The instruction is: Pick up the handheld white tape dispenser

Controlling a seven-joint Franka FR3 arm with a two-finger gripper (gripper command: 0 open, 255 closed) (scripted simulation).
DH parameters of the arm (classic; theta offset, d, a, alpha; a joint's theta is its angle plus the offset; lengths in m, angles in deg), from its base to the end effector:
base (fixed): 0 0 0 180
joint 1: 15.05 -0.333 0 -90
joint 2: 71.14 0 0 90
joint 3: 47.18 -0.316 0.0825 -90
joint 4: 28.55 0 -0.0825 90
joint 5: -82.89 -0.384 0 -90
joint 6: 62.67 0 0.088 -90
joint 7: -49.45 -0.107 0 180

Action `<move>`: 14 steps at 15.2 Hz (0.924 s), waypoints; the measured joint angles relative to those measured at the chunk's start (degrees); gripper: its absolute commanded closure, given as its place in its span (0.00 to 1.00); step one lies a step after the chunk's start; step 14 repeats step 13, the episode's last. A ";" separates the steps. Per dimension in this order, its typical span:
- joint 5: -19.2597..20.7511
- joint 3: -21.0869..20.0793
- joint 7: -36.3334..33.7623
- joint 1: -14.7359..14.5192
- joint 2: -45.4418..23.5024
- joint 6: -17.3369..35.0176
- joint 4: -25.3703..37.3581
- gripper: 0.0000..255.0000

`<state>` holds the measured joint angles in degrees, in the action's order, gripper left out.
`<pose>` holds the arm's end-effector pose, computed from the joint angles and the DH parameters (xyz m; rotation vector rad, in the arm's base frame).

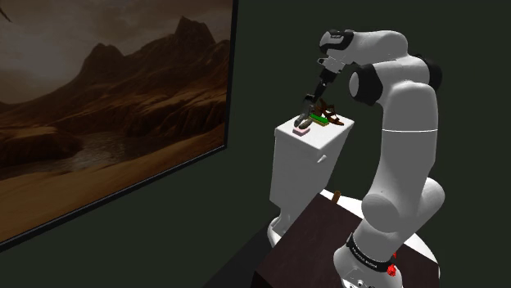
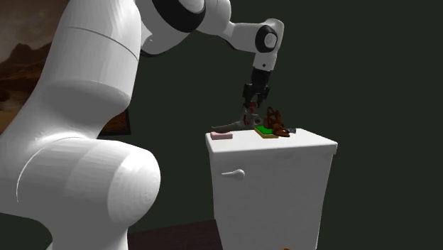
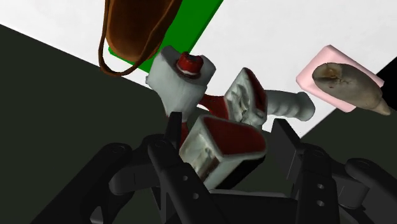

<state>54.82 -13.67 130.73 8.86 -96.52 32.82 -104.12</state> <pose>0.4617 -0.4949 0.5159 -2.9487 -0.6060 -0.3359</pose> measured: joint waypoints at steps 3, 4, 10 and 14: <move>-0.05 0.00 -0.63 0.53 -0.29 -2.17 2.58 1.00; -0.07 0.01 -0.86 0.74 -0.35 -3.02 3.53 1.00; -0.77 -0.16 -2.20 2.69 -1.91 -8.45 10.73 1.00; -1.18 -0.29 -2.84 3.65 -2.67 -10.89 14.06 1.00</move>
